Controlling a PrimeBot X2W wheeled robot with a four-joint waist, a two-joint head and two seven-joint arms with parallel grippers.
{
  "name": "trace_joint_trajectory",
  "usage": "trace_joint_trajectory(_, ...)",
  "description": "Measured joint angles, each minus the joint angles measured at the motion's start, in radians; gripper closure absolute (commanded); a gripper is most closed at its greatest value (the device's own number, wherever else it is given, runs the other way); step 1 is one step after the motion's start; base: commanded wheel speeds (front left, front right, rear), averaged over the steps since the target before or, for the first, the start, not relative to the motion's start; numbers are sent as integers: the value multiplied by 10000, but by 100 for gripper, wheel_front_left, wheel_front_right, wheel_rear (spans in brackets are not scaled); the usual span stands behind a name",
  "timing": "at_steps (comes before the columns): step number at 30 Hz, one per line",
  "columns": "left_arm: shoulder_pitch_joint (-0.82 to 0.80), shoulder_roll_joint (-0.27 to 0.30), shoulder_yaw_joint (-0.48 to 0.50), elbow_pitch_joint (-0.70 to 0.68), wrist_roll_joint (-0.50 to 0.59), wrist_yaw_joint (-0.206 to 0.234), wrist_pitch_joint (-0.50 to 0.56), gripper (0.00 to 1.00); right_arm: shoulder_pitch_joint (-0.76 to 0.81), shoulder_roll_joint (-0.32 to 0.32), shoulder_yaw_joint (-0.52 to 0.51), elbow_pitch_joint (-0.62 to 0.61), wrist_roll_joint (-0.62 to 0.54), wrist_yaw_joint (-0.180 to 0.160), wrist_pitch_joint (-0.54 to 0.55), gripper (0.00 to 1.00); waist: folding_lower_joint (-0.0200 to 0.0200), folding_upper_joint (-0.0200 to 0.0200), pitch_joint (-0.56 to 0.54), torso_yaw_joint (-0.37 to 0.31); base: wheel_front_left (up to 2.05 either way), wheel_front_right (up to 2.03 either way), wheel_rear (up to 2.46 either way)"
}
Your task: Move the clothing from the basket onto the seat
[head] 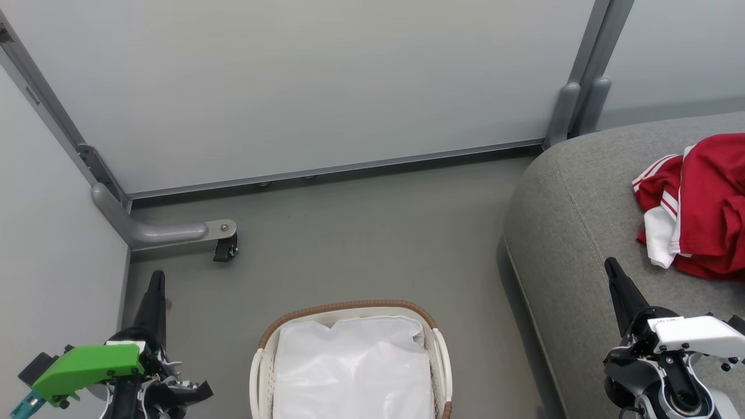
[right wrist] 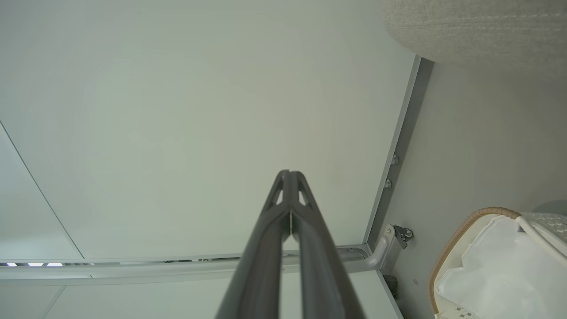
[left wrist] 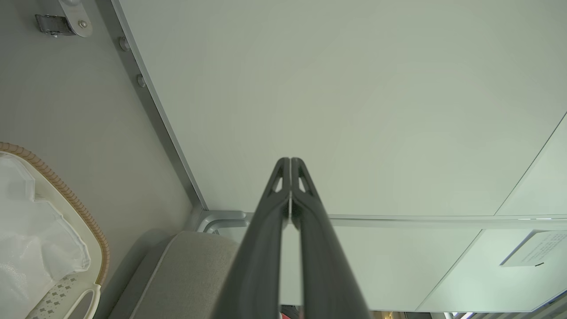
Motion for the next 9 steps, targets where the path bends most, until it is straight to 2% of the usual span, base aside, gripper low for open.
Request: trace_joint_trajectory(9,0,0,0,0,-2,0,0,100,0,0,0,0,0,2,0,100,0,0,0,0,0,0,0)
